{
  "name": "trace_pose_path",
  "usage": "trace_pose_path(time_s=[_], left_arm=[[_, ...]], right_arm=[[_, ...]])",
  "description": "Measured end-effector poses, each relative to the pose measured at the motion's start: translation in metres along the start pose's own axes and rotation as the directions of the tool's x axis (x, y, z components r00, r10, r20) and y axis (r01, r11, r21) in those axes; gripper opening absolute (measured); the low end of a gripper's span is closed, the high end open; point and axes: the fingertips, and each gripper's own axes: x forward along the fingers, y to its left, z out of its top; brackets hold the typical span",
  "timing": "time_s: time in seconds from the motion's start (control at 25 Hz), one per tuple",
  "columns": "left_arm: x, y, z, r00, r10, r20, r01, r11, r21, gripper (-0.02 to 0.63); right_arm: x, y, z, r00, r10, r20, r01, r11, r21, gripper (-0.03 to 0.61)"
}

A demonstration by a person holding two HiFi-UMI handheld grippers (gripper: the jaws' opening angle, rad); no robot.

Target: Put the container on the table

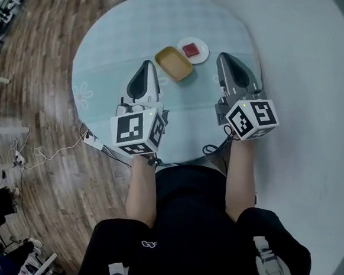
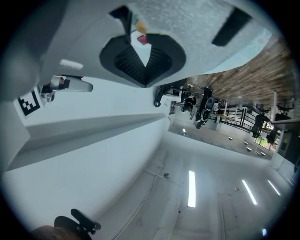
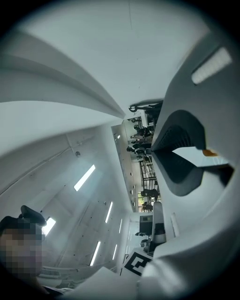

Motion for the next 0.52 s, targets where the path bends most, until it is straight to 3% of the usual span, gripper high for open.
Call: trace_pose_path(time_s=[0.52], left_arm=[[-0.011,-0.007,0.002,0.997,0.073,0.007,-0.073,0.997,0.026,-0.003]], right_arm=[[-0.008,-0.001,-0.001,0.997,0.078,0.010,-0.078,0.997,0.017,0.009]])
